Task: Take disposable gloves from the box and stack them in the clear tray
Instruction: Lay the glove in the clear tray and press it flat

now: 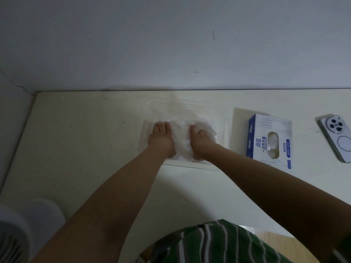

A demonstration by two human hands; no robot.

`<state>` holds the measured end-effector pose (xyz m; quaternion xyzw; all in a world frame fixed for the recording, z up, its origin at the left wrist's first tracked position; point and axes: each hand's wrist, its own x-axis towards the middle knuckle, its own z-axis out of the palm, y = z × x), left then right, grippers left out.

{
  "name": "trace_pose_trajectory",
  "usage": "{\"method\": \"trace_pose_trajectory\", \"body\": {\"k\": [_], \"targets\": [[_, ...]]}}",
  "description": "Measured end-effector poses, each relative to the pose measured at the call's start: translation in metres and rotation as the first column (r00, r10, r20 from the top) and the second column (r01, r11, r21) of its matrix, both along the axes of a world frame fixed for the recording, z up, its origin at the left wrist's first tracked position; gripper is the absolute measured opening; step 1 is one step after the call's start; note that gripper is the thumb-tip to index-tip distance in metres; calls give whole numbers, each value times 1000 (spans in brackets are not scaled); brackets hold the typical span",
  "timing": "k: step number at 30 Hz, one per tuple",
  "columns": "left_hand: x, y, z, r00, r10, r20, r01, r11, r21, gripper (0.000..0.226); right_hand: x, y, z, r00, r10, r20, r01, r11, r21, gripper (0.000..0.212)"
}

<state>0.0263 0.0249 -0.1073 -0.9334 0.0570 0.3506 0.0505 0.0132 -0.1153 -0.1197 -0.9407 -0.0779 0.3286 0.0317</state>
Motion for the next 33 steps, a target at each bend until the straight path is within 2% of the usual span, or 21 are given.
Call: {"method": "trace_pose_trajectory", "body": {"k": [5, 7, 9, 12, 15, 18, 21, 23, 25, 27, 29, 33], "targets": [[-1, -1, 15, 995, 48, 90, -40, 995, -89, 86, -1, -1, 24, 999, 9, -38, -6, 998, 68, 97], [2, -8, 30, 974, 69, 217, -47, 993, -107, 63, -2, 0, 43, 997, 68, 26, -70, 991, 115, 75], [3, -21, 45, 907, 91, 411, -18, 984, -177, 36, -1, -5, 66, 980, 93, 175, -124, 977, 176, 46], [3, -50, 69, 778, 221, 589, 22, 926, -377, 15, 4, -29, 100, 935, -12, 354, -95, 954, 283, 33], [1, -85, 84, 720, 275, 637, 120, 854, -505, 18, 5, -77, 115, 883, -196, 427, 34, 933, 358, 23], [-5, -128, 88, 782, 219, 584, 240, 759, -605, 20, -6, -139, 106, 843, -340, 416, 182, 909, 375, 16], [-14, -171, 77, 924, 35, 381, 258, 680, -686, 23, -26, -192, 80, 862, -384, 332, 301, 913, 275, 11], [-23, -195, 62, 970, -105, 219, 229, 694, -683, 33, -40, -215, 60, 899, -357, 254, 314, 929, 194, 6], [-31, -212, 44, 974, -177, 141, 226, 752, -619, 47, -49, -228, 43, 893, -366, 261, 324, 927, 190, 17], [-35, -223, 27, 981, -160, 106, 192, 796, -573, 60, -51, -235, 32, 883, -354, 309, 306, 932, 194, 35], [-36, -229, 13, 990, -118, 80, 143, 816, -561, 70, -52, -237, 23, 902, -265, 341, 240, 964, 114, 44], [-34, -234, 0, 996, -81, 49, 95, 828, -552, 94, -51, -236, 13, 912, -131, 389, 152, 988, -23, 34]]}}
